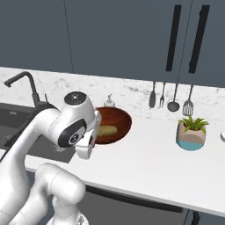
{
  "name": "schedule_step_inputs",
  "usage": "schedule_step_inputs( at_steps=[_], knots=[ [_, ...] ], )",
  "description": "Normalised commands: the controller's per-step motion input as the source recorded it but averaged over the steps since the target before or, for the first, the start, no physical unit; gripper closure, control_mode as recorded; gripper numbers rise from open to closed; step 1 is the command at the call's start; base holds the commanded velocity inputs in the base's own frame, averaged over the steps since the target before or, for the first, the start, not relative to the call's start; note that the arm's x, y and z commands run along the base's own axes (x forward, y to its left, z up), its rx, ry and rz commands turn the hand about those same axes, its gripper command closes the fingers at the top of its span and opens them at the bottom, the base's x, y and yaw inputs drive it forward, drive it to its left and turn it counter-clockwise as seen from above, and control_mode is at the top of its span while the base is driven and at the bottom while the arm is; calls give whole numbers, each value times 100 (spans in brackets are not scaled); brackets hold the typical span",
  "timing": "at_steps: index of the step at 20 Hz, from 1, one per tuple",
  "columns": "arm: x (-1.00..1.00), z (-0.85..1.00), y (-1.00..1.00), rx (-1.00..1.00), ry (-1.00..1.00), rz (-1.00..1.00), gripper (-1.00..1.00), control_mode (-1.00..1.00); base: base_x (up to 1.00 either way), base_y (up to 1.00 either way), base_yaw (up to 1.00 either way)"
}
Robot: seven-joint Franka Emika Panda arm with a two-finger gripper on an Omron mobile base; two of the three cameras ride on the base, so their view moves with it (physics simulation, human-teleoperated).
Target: Pick the potato from the sink and place it in the bowl. Then pick the bowl and place it in the microwave. Then close the microwave door and press the start button.
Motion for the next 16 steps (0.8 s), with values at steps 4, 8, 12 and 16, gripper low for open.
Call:
schedule_step_inputs(
  at_steps=[4,8,12,16],
  knots=[
    [-35,69,54,-1,-14,0,100,-100,0,0,0],
    [-26,56,59,-3,-14,0,100,-100,0,0,0],
    [-17,52,44,0,-6,0,100,-100,0,0,0],
    [-24,52,21,0,-5,0,100,-100,0,0,0]
  ],
)
